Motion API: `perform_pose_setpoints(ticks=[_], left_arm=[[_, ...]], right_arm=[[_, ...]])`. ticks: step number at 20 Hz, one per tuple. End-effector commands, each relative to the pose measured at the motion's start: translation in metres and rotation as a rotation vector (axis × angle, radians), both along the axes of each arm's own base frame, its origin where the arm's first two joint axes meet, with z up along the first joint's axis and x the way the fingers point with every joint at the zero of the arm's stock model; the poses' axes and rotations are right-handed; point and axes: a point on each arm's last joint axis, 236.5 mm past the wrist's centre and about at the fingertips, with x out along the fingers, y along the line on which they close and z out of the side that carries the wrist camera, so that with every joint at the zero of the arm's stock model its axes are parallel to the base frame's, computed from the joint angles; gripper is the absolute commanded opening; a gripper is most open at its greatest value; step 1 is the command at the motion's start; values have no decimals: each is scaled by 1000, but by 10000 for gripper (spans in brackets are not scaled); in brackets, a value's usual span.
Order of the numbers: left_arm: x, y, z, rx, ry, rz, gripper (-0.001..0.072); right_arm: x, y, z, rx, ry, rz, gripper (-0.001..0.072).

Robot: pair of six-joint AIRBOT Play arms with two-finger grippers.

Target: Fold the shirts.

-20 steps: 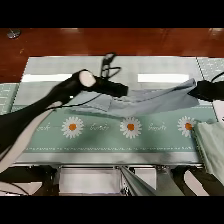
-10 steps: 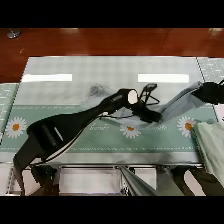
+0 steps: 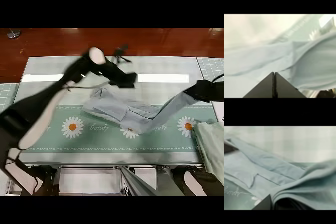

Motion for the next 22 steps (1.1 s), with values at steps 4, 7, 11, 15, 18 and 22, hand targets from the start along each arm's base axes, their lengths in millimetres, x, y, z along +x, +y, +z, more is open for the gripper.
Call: perform_pose_setpoints(ticks=[4,7,11,15,18,22], left_arm=[[25,251,80,233,-261,445,40],[-39,301,65,247,-304,567,41],[-129,305,5,235,-256,609,41],[-168,283,-30,123,-152,626,41],[-163,283,-36,110,-143,648,41],[-143,291,-35,105,-185,703,41]], right_arm=[[63,130,-21,57,52,252,21],[84,210,-45,76,106,389,22],[88,297,-85,101,171,512,22],[77,350,-125,121,246,568,22],[71,373,-140,139,254,594,554],[70,334,-106,155,288,655,633]])
